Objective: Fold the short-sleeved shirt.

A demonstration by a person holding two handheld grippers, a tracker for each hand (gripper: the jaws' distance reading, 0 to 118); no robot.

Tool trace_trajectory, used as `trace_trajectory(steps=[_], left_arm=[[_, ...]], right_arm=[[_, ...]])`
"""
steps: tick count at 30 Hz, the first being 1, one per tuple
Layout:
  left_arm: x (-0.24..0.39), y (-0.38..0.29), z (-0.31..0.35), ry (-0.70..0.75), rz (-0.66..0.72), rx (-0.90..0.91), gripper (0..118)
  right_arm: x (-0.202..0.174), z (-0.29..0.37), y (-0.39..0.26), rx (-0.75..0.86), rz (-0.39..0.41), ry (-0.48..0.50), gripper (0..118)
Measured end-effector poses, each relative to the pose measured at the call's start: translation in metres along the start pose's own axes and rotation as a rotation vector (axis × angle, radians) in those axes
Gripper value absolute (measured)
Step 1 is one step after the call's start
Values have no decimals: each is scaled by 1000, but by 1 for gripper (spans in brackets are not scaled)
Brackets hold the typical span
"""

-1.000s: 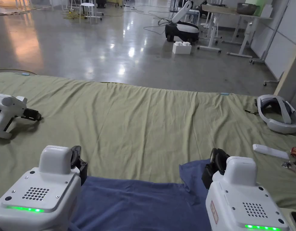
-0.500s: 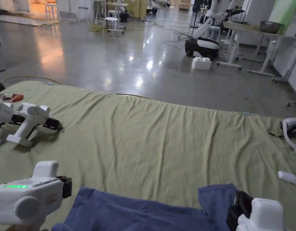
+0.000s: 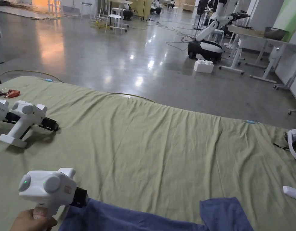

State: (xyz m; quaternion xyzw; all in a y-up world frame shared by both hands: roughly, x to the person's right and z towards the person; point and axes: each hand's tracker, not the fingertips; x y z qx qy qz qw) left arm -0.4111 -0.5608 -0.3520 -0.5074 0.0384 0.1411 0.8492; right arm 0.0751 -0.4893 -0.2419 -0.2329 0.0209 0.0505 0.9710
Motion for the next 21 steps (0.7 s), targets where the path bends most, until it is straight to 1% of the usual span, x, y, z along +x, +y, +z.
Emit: trace_trajectory(steps=[2,3,5,6,8,9,11,12,13,16,17,18,19,21], left_arm=[[4,-2,-9,24,-22,-43,69],[11,-2,-12,71,-55,-54,69],[16,-4,-12,106,-102,-32,68],[23,-6,-10,130,-127,-9,61],[39,-13,-7,173,-181,52,35],[35,-15,-10,174,-207,36,25],[40,-19,-11,166,-212,34,16],[40,-21,-9,163,-209,40,9],[30,-19,-10,155,-202,44,9],[24,-19,2,115,-171,60,8],[20,-19,5,103,-167,66,8],[20,-19,12,98,-168,88,8],[20,-20,19,94,-167,105,8],[22,-20,31,81,-165,139,8]], right_arm=[[4,-2,-3,-17,-1,-8,9],[6,-4,-5,-26,-1,-11,9],[9,-7,-8,-44,0,-19,9],[11,-9,-10,-52,2,-21,9],[14,-14,-13,-73,2,-30,9],[16,-17,-14,-82,-1,-31,9],[22,-25,-14,-104,-5,-34,9],[27,-32,-13,-124,-11,-39,13],[32,-39,-11,-146,-17,-43,19],[53,-66,-3,-224,-35,-44,28],[61,-78,1,-246,-45,-35,38],[72,-94,5,-298,-63,-21,54],[80,-109,9,-327,-74,-18,60],[95,-140,15,-410,-89,-5,61]])
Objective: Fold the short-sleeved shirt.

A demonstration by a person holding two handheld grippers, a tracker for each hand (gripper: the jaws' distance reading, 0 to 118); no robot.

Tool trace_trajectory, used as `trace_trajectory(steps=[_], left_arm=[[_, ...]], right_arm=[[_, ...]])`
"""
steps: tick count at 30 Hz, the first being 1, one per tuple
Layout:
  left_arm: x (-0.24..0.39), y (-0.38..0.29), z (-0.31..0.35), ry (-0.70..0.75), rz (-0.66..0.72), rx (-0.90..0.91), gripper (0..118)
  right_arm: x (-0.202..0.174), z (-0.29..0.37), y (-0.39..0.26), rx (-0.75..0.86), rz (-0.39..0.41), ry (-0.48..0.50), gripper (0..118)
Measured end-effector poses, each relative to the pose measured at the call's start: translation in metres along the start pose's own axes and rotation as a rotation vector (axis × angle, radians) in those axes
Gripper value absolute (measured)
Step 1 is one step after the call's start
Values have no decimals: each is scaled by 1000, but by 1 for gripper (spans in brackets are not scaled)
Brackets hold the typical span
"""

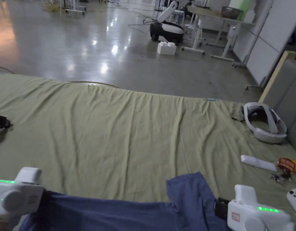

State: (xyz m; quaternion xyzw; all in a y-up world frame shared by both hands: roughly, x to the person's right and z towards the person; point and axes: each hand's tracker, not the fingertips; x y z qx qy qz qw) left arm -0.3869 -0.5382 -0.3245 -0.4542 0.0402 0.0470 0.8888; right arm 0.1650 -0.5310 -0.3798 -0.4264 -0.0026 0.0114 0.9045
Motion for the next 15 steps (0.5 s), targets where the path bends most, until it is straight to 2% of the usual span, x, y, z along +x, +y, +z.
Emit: trace_trajectory(steps=[6,10,12,13,14,15], left_arm=[[-1,1,25,2,14,56,8],[3,0,30,7,12,66,8],[5,0,29,10,13,59,8],[5,-1,29,12,10,57,8],[4,-1,29,15,8,52,8],[5,-2,28,18,8,49,8]], right_arm=[[23,-78,31,-234,17,51,62],[24,-106,33,-311,1,92,62],[17,-112,32,-328,39,60,60],[11,-103,30,-310,65,47,54],[7,-99,29,-291,97,37,41],[2,-98,28,-278,117,48,19]])
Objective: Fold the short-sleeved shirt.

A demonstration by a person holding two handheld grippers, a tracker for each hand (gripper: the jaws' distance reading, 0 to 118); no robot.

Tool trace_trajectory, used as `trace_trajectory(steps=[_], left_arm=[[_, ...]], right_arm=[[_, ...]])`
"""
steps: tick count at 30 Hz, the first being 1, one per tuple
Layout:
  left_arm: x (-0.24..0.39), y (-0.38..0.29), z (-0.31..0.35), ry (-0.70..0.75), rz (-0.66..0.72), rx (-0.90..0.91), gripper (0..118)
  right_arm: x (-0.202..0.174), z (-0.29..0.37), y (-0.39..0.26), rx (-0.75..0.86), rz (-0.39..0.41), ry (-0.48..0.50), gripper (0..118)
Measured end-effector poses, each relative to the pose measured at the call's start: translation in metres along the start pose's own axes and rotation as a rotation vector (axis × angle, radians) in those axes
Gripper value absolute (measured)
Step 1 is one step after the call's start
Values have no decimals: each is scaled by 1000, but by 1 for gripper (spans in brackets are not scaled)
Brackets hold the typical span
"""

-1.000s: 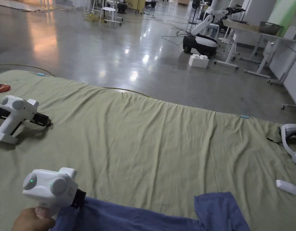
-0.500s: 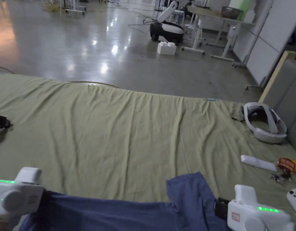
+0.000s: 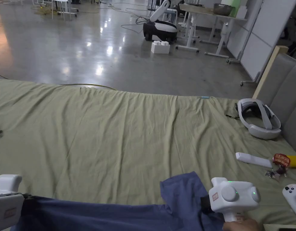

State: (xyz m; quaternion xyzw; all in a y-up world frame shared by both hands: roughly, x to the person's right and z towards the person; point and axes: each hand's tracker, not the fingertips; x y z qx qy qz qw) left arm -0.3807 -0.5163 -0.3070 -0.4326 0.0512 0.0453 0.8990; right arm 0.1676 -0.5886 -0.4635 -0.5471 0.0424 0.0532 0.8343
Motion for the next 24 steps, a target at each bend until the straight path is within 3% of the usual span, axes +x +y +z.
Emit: trace_trajectory(steps=[2,4,5,10,17,24], left_arm=[[2,-1,0,3,1,-3,8],[2,-2,-1,4,3,-7,8],[4,-3,0,5,6,-9,8],[-1,-3,10,-14,19,10,8],[-5,-4,41,-48,2,60,8],[-19,-27,86,-123,42,103,8]], right_arm=[[-9,-2,-4,5,2,55,11],[-17,-6,-8,12,42,15,6],[-17,-5,-10,27,63,9,5],[5,30,-19,157,-40,37,5],[26,111,-38,275,-17,59,5],[20,178,-88,355,10,68,5]])
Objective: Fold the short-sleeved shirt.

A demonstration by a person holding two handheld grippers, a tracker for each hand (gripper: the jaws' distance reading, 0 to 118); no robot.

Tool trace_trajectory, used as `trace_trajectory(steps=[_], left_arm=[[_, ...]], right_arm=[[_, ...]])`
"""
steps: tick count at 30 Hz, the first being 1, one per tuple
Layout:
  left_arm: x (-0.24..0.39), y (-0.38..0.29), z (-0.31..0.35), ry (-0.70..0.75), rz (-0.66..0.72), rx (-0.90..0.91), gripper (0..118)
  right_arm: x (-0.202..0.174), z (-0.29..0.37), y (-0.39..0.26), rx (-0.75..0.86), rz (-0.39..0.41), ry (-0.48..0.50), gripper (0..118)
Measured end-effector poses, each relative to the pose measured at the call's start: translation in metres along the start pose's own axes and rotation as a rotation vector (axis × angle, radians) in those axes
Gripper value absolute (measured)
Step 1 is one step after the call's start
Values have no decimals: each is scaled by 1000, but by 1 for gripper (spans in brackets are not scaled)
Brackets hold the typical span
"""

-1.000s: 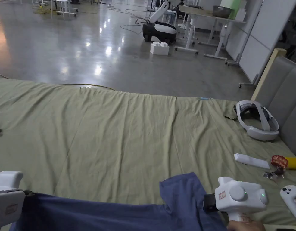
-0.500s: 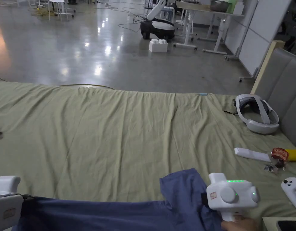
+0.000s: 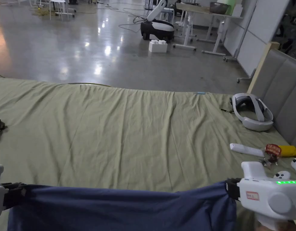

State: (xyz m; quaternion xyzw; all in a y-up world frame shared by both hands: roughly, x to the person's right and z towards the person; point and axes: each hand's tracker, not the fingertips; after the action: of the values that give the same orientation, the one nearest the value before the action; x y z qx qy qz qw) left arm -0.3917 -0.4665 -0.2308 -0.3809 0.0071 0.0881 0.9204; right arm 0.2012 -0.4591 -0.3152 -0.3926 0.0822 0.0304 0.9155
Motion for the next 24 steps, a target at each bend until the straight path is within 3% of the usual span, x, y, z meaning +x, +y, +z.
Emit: trace_trajectory(steps=[11,17,19,24], left_arm=[[-12,-79,62,-38,47,-27,8],[-26,-135,54,-37,48,-178,8],[-28,-150,46,-31,46,-226,8],[-22,-168,25,19,30,-265,9]], right_arm=[[-7,71,-89,-68,-7,-28,5],[0,57,-150,-212,-13,-60,5],[-4,47,-168,-249,52,-118,5],[-12,25,-189,-263,21,-97,5]])
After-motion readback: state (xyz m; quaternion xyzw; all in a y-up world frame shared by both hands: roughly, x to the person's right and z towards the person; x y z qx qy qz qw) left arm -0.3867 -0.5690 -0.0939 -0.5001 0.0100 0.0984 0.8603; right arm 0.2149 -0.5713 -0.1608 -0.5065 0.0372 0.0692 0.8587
